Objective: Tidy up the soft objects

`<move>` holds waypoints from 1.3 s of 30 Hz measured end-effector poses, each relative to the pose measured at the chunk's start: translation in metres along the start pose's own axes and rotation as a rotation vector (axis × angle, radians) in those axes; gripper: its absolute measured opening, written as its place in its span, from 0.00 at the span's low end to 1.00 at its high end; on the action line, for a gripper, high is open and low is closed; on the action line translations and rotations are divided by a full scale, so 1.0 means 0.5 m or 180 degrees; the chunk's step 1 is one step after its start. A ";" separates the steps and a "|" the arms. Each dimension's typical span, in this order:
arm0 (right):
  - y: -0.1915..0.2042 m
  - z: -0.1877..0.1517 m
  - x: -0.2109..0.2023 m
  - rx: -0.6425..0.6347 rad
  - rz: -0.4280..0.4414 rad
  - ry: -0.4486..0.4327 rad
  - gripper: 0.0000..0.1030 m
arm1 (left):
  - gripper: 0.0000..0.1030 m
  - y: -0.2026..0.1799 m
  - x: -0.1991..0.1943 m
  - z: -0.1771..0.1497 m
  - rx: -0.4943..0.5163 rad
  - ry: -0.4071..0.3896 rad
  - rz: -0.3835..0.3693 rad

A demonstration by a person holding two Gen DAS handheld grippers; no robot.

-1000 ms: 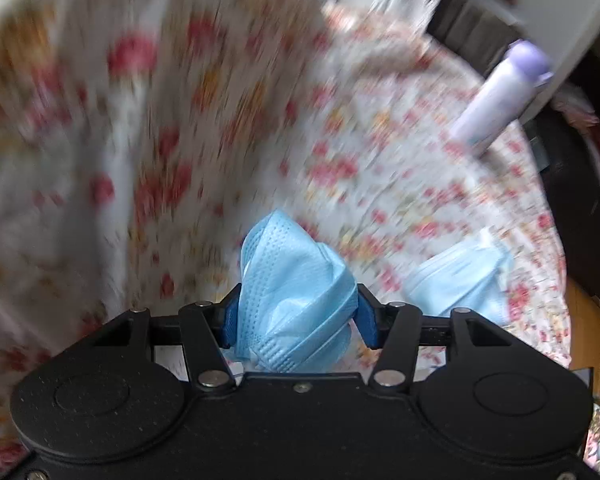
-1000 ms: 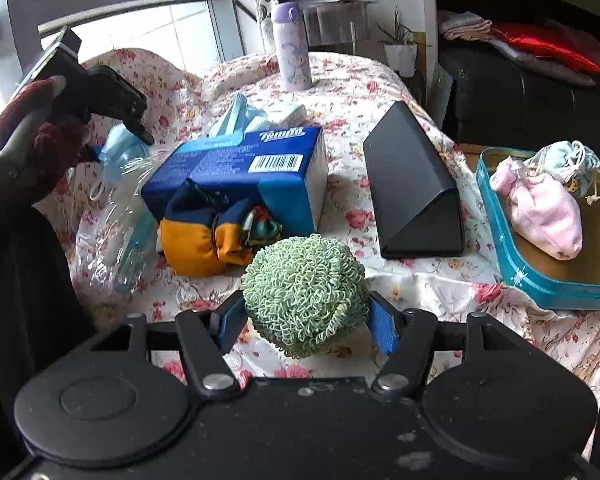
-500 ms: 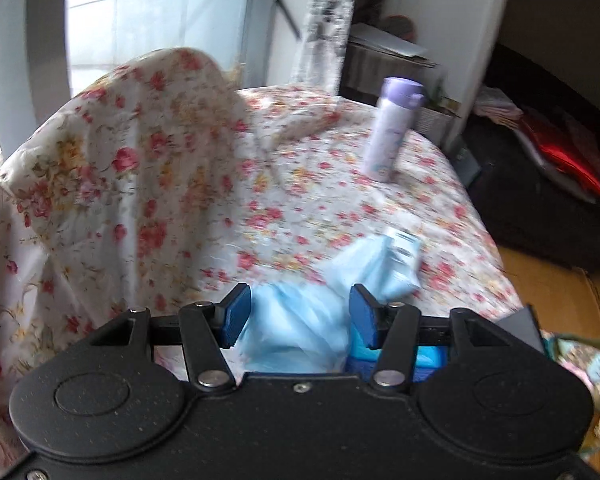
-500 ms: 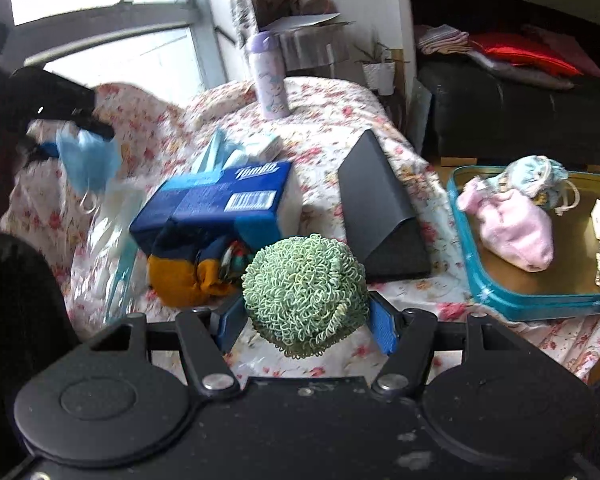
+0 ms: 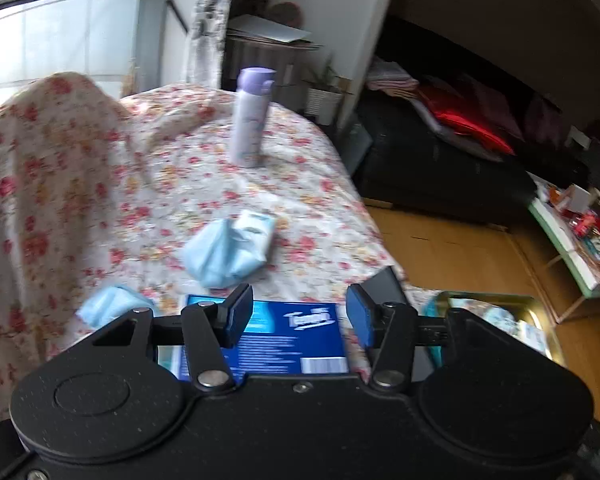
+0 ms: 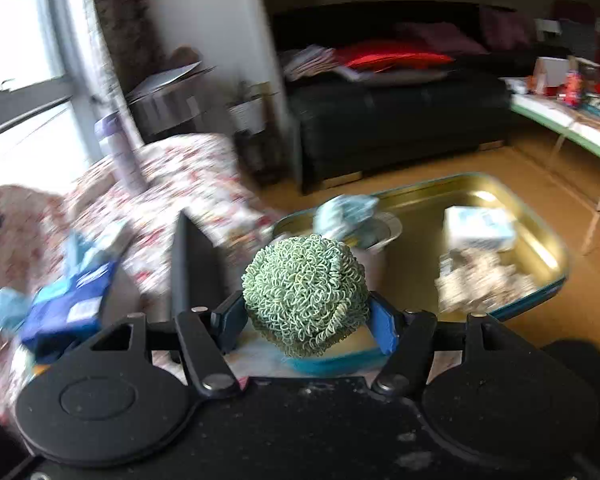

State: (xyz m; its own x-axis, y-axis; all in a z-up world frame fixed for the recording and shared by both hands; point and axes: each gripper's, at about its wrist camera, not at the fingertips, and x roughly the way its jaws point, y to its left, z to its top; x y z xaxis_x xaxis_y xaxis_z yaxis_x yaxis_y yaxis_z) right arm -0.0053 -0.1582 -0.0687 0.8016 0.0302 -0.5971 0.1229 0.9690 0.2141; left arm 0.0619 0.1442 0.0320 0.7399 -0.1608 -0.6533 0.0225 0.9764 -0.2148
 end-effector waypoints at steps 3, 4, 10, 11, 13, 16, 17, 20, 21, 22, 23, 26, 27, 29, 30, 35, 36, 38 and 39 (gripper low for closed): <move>-0.034 0.019 0.007 0.0095 -0.0150 -0.0089 0.62 | 0.48 -0.029 -0.003 0.000 0.0077 0.0009 -0.0101; -0.044 0.025 0.009 0.0122 -0.0196 -0.0115 0.62 | 0.48 -0.037 -0.003 0.000 0.0105 0.0012 -0.0131; -0.074 0.031 0.027 0.0320 -0.0251 -0.0091 0.62 | 0.50 -0.031 -0.006 0.032 0.0207 0.0052 -0.0158; -0.072 0.030 0.029 0.0294 -0.0261 -0.0093 0.62 | 0.54 -0.011 -0.008 0.048 0.0141 0.0043 -0.0078; -0.060 0.026 0.032 0.0209 -0.0260 -0.0098 0.62 | 0.68 0.045 -0.010 0.081 -0.0071 0.0080 0.0143; -0.041 0.021 0.036 0.0067 -0.0180 -0.0075 0.62 | 0.72 0.136 -0.001 0.109 -0.0387 0.0169 0.0560; -0.037 0.020 0.034 0.0025 -0.0145 -0.0069 0.62 | 0.75 0.164 0.006 0.109 -0.0457 0.0233 0.0702; -0.015 0.015 0.037 -0.0085 -0.0027 -0.0022 0.62 | 0.75 0.242 0.037 0.095 -0.0670 0.0487 0.1072; -0.008 0.013 0.038 -0.0119 0.0034 0.0012 0.62 | 0.75 0.266 0.051 0.083 -0.0743 0.0594 0.1129; -0.002 0.010 0.039 -0.0148 0.0098 0.0049 0.62 | 0.75 0.285 0.064 0.070 -0.0826 0.0692 0.1164; 0.006 0.007 0.040 -0.0184 0.0166 0.0088 0.62 | 0.75 0.306 0.080 0.057 -0.0934 0.0791 0.1194; 0.037 -0.007 0.042 -0.0388 0.0312 0.0172 0.62 | 0.75 0.344 0.122 0.035 -0.1169 0.0973 0.1202; 0.047 -0.011 0.042 -0.0472 0.0349 0.0188 0.62 | 0.75 0.352 0.133 0.034 -0.1219 0.0978 0.1204; 0.067 -0.020 0.043 -0.0602 0.0437 0.0220 0.62 | 0.75 0.368 0.152 0.040 -0.1304 0.0969 0.1211; 0.074 -0.024 0.044 -0.0644 0.0480 0.0240 0.62 | 0.76 0.374 0.160 0.043 -0.1342 0.0939 0.1223; 0.098 -0.037 0.049 -0.0796 0.0571 0.0323 0.62 | 0.79 0.390 0.208 0.058 -0.1294 0.0863 0.1242; 0.102 -0.039 0.051 -0.0819 0.0576 0.0338 0.62 | 0.79 0.392 0.214 0.058 -0.1270 0.0832 0.1219; 0.106 -0.043 0.056 -0.0846 0.0591 0.0378 0.62 | 0.80 0.396 0.227 0.056 -0.1279 0.0814 0.1212; 0.109 -0.043 0.058 -0.0851 0.0599 0.0396 0.62 | 0.80 0.400 0.235 0.057 -0.1318 0.0817 0.1197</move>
State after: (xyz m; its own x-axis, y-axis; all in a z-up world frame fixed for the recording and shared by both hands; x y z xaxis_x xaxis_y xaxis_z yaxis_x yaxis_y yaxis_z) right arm 0.0121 -0.0994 -0.0908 0.7163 0.2281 -0.6595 -0.1909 0.9731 0.1292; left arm 0.1722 0.3247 -0.0671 0.4599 0.1038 -0.8819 -0.5096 0.8441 -0.1664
